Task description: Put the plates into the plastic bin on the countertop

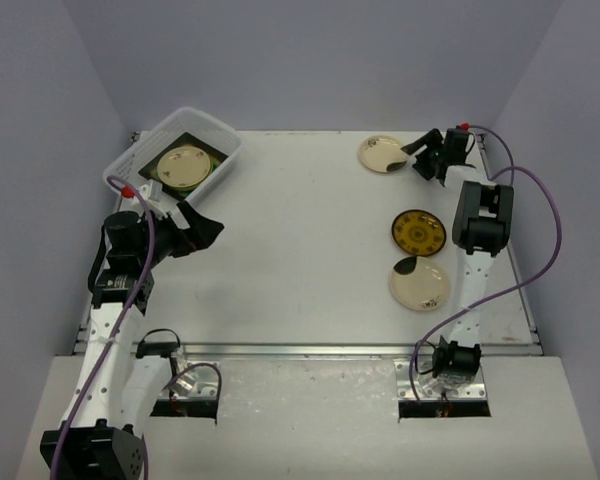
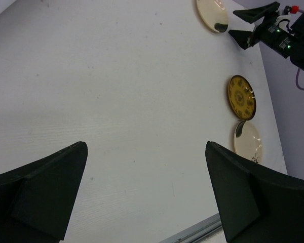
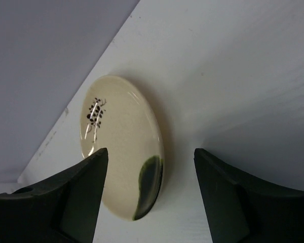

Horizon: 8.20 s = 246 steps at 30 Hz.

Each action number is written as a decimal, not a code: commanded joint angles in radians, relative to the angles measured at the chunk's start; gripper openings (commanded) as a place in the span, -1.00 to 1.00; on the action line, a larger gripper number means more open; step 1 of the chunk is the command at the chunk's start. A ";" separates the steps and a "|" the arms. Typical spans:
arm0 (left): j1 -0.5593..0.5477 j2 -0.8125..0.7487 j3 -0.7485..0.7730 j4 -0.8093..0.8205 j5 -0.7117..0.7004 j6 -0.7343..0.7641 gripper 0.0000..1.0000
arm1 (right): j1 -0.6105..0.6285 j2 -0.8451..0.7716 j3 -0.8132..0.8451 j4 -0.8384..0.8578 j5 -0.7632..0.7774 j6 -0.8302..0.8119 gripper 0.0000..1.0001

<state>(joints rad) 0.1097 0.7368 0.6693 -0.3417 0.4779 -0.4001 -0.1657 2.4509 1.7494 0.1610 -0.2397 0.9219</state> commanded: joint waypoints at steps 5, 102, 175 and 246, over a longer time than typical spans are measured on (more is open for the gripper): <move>-0.007 -0.013 0.002 0.041 0.017 0.019 1.00 | 0.017 0.204 0.139 -0.239 -0.022 0.122 -0.23; -0.081 0.769 0.848 -0.091 -0.311 -0.159 1.00 | 0.615 -1.264 -0.964 -0.494 0.578 -0.475 0.98; -0.347 0.218 0.048 0.122 -0.139 -0.343 -1.00 | 1.492 -1.187 -1.067 0.261 0.671 -1.626 0.49; 0.171 0.823 0.773 -0.130 -0.196 -0.266 1.00 | 0.867 -0.883 -0.772 -0.927 1.009 -0.302 0.98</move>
<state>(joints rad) 0.2996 1.8718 1.6119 -0.5555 0.2538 -0.6809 0.7507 1.4612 0.9080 -0.5662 0.4902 0.5483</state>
